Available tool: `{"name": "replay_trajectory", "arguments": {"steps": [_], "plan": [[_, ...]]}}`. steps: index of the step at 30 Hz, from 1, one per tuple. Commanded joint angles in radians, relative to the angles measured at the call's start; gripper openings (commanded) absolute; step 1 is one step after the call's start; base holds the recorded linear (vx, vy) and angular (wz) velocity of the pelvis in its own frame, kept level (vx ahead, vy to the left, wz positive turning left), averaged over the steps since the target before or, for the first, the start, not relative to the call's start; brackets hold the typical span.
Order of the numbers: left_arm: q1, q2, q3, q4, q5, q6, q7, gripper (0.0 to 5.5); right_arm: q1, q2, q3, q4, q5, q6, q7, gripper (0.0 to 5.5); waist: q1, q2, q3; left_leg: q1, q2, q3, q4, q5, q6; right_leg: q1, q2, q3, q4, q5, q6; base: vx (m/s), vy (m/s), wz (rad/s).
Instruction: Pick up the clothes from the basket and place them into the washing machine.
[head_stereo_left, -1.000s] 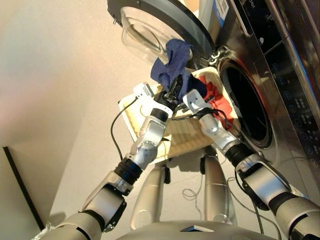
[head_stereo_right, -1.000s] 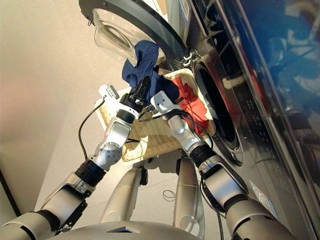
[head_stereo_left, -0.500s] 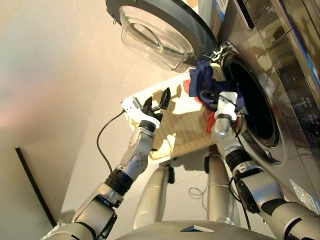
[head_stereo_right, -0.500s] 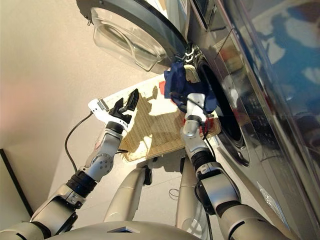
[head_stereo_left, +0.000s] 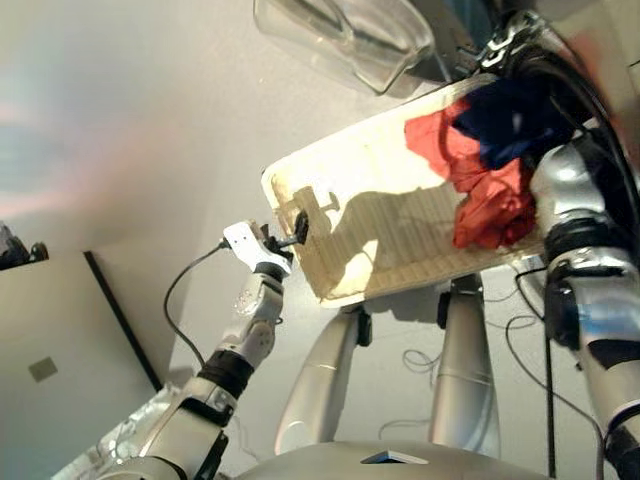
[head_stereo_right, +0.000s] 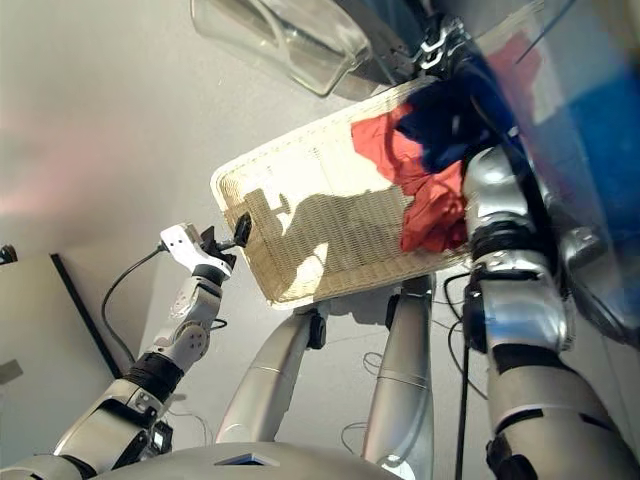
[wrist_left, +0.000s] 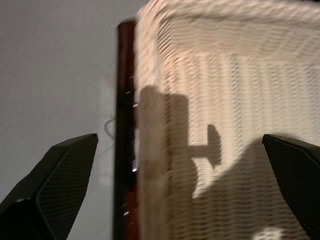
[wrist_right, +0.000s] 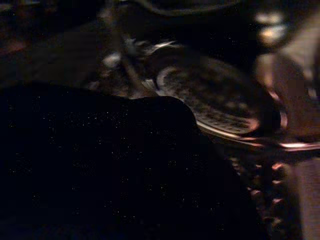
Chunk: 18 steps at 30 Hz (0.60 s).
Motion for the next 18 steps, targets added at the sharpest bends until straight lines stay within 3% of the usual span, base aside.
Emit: {"name": "replay_trajectory", "arguments": {"steps": [1, 2, 3, 4, 6, 7, 8, 9, 10, 11, 12, 18], "plan": [[0.006, 0.051, 0.051, 0.007, 0.074, -0.029, 0.019, 5.5, 0.003, -0.108, -0.033, -0.069, 0.033, -0.074, -0.071, 0.0, -0.039, 0.004, 0.001, -0.019, 0.041, -0.026, 0.162, -0.149, -0.01, 0.022, 0.003, 0.017, 0.092, -0.106, 0.048, 0.0, 0.0, 0.0], [0.003, 0.045, 0.055, 0.015, 0.07, -0.029, 0.023, 5.5, 0.027, -0.099, -0.054, -0.067, 0.052, -0.083, -0.078, 0.0, -0.046, 0.001, 0.002, -0.023, 0.041, -0.027, 0.172, -0.152, -0.011, 0.022, 0.003, 0.016, 0.102, -0.109, 0.046, -0.096, 0.009, 0.012], [-0.002, 0.041, 0.06, 0.028, 0.068, -0.033, 0.033, 5.5, 0.046, -0.068, -0.084, -0.062, 0.091, -0.102, -0.091, 0.0, -0.058, -0.007, 0.006, -0.04, 0.038, -0.019, 0.18, -0.133, -0.005, 0.013, 0.003, 0.009, 0.098, -0.082, 0.037, 0.0, 0.0, 0.0], [-0.004, 0.037, 0.063, 0.036, 0.063, -0.034, 0.041, 5.5, 0.054, -0.035, -0.104, -0.055, 0.122, -0.117, -0.101, 0.0, -0.056, -0.009, -0.004, -0.03, 0.039, -0.03, 0.183, -0.16, -0.007, 0.021, 0.009, 0.013, 0.107, -0.111, 0.042, 0.0, 0.0, 0.0], [-0.006, 0.035, 0.059, 0.045, 0.054, -0.031, 0.045, 5.5, 0.077, 0.027, -0.12, -0.045, 0.154, -0.141, -0.104, 0.0, -0.063, -0.018, -0.003, -0.045, 0.038, -0.021, 0.185, -0.139, -0.001, 0.014, 0.007, 0.006, 0.1, -0.086, 0.033, 0.0, 0.0, 0.0], [-0.008, 0.033, 0.058, 0.049, 0.05, -0.03, 0.044, 5.5, 0.083, 0.054, -0.12, -0.042, 0.164, -0.145, -0.094, 0.0, -0.061, -0.021, -0.013, -0.033, 0.039, -0.031, 0.186, -0.164, -0.004, 0.024, 0.011, 0.013, 0.105, -0.113, 0.039, -0.088, 0.016, -0.085], [-0.007, 0.035, 0.058, 0.05, 0.049, -0.031, 0.044, 5.5, 0.085, 0.055, -0.122, -0.044, 0.165, -0.146, -0.093, 0.0, -0.066, -0.023, -0.006, -0.045, 0.038, -0.021, 0.187, -0.14, 0.0, 0.015, 0.006, 0.006, 0.098, -0.086, 0.032, 0.106, -0.019, -0.108], [-0.011, 0.03, 0.057, 0.05, 0.044, -0.032, 0.045, 5.5, 0.095, 0.087, -0.114, -0.042, 0.169, -0.151, -0.086, 0.0, -0.063, -0.025, -0.015, -0.033, 0.04, -0.033, 0.185, -0.164, -0.004, 0.024, 0.011, 0.013, 0.103, -0.112, 0.038, 0.0, 0.0, 0.0], [-0.012, 0.031, 0.056, 0.05, 0.042, -0.033, 0.046, 5.5, 0.104, 0.109, -0.106, -0.044, 0.172, -0.152, -0.067, 0.0, -0.064, -0.028, -0.016, -0.034, 0.039, -0.034, 0.182, -0.159, -0.003, 0.025, 0.011, 0.014, 0.099, -0.107, 0.037, 0.0, 0.0, 0.0], [-0.016, 0.032, 0.055, 0.052, 0.044, -0.035, 0.047, 5.5, 0.119, 0.132, -0.075, -0.044, 0.168, -0.142, -0.022, 1.25, -0.068, -0.032, -0.008, -0.044, 0.039, -0.024, 0.183, -0.137, 0.001, 0.018, 0.007, 0.007, 0.093, -0.081, 0.029, 0.0, 0.0, 0.0], [-0.021, 0.032, 0.057, 0.058, 0.048, -0.034, 0.047, 5.5, 0.137, 0.15, -0.038, -0.04, 0.157, -0.127, 0.029, 5.5, -0.066, -0.036, -0.013, -0.03, 0.043, -0.032, 0.181, -0.16, -0.004, 0.031, 0.012, 0.013, 0.098, -0.108, 0.035, 0.0, 0.0, 0.0], [-0.034, 0.028, 0.087, 0.131, 0.087, -0.036, 0.038, 5.5, 0.214, 0.24, 0.096, -0.083, 0.261, -0.174, 0.354, 5.5, -0.077, -0.065, -0.002, -0.014, 0.061, -0.028, 0.169, -0.15, -0.013, 0.065, 0.026, 0.002, 0.061, -0.089, 0.03, 0.009, -0.015, -0.015]]}}
